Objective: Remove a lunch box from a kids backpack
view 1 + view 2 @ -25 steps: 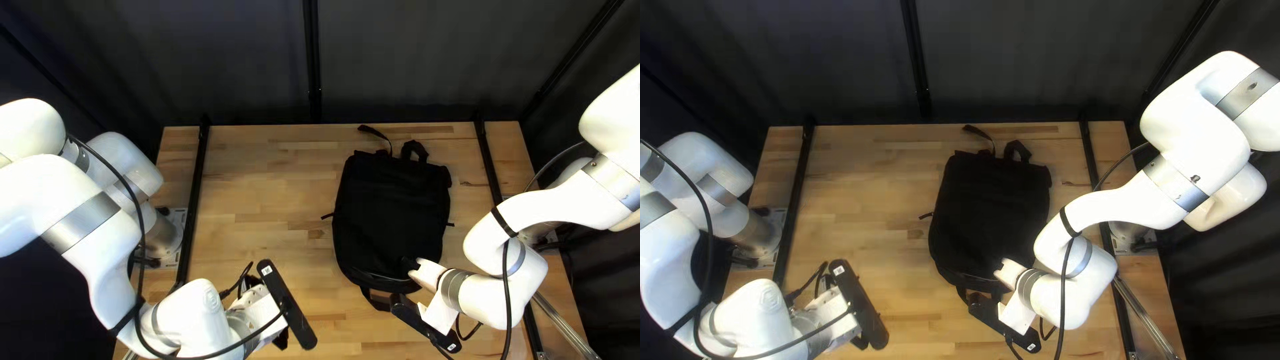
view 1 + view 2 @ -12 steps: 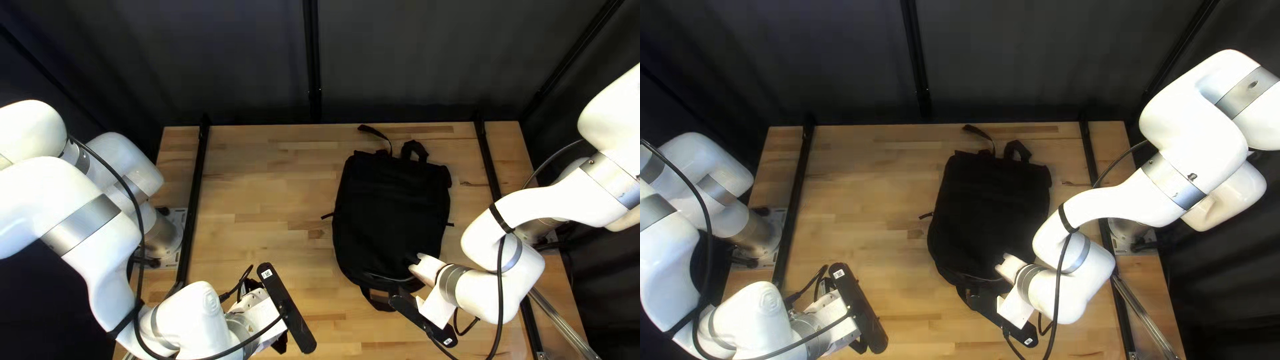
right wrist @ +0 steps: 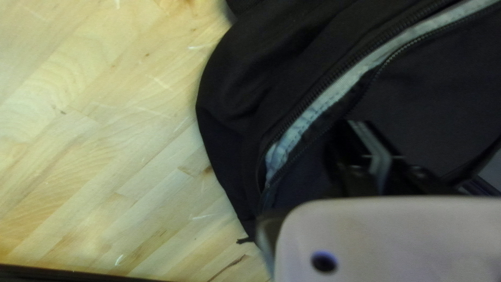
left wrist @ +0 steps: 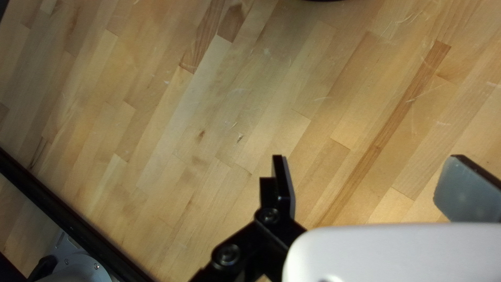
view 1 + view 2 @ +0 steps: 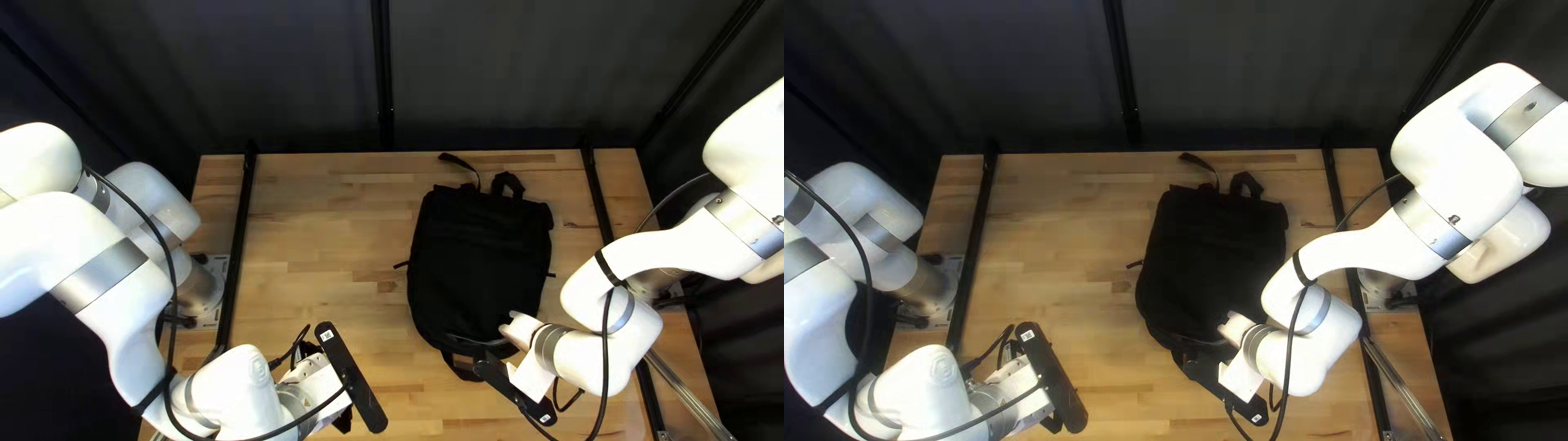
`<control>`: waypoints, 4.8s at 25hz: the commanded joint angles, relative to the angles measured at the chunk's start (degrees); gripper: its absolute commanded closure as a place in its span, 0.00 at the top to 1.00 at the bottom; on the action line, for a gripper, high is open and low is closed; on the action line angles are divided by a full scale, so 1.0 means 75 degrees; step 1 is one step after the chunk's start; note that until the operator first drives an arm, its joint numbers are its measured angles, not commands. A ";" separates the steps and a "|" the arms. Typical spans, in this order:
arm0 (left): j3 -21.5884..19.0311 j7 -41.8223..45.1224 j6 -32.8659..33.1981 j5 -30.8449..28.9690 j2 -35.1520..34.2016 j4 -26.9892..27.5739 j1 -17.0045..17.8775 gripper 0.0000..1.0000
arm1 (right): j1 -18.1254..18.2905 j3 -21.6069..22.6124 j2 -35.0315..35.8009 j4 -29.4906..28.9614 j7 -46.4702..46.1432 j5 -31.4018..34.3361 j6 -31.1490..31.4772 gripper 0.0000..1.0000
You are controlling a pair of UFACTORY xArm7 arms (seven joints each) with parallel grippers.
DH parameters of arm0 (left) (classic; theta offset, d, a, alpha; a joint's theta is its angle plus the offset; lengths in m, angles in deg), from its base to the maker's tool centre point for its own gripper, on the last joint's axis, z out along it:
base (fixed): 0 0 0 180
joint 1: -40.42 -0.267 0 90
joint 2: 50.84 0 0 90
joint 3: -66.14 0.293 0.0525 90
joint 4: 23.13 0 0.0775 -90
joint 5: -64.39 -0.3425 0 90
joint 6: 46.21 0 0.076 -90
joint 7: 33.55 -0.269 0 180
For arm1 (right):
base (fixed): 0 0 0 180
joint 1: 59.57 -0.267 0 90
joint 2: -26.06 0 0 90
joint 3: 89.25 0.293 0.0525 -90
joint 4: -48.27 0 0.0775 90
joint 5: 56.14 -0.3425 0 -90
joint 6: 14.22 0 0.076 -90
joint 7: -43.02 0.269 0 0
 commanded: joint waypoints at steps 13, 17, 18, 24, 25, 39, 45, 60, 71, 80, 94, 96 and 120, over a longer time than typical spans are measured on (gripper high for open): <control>0.0000 0.0000 0.0000 0.0000 0.0000 0.0000 0.0000 1.00 | 0.0002 -0.0010 -0.0622 0.1065 0.0292 -0.0172 -0.0070 1.00; 0.0000 0.0000 0.0000 0.0000 0.0000 0.0000 0.0000 1.00 | 0.0160 -0.0171 -0.0647 0.1217 0.0182 0.0025 -0.0272 1.00; 0.0000 0.0000 0.0000 0.0000 0.0000 0.0000 0.0000 1.00 | 0.0187 -0.0198 -0.0639 0.1216 0.0154 0.0062 -0.0298 1.00; 0.0000 0.0000 0.0000 0.0000 0.0000 0.0000 0.0000 1.00 | 0.0260 -0.0272 -0.0607 0.1069 -0.0042 0.0173 -0.0273 0.16; 0.0000 0.0000 0.0000 0.0000 0.0000 0.0000 0.0000 1.00 | 0.0245 -0.0255 -0.0642 0.1044 -0.0063 0.0168 -0.0205 0.08; 0.0000 0.0000 0.0000 0.0000 0.0000 0.0000 0.0000 1.00 | 0.0272 -0.0277 -0.1257 0.1105 -0.0380 0.0161 0.0364 0.00; 0.0000 0.0000 0.0000 0.0000 0.0000 0.0000 0.0000 1.00 | 0.0411 -0.0473 -0.1452 0.1027 -0.0582 0.0068 0.0326 0.00; 0.0000 0.0000 0.0000 0.0000 0.0000 0.0000 0.0000 1.00 | 0.0569 -0.0754 -0.1337 0.1037 -0.0977 -0.0028 -0.0145 0.93; 0.0000 0.0000 0.0000 0.0000 0.0000 0.0000 0.0000 1.00 | 0.0679 -0.0804 -0.1268 0.1045 -0.0802 0.0271 -0.0300 0.00; 0.0000 0.0000 0.0000 0.0000 0.0000 0.0000 0.0000 1.00 | 0.0952 -0.1068 -0.1523 0.0941 -0.1115 0.0455 -0.0159 0.00; 0.0000 0.0000 0.0000 0.0000 0.0000 0.0000 0.0000 1.00 | 0.2005 -0.1490 -0.2456 0.1745 0.1060 0.1311 -0.0461 0.00; 0.0000 0.0000 0.0000 0.0000 0.0000 0.0000 0.0000 1.00 | 0.2167 -0.1530 -0.2608 0.1954 0.1544 0.1426 -0.0606 0.00; 0.0000 0.0000 0.0000 0.0000 0.0000 0.0000 0.0000 1.00 | 0.2801 -0.1765 -0.2867 0.2209 0.3135 0.1723 -0.1033 0.00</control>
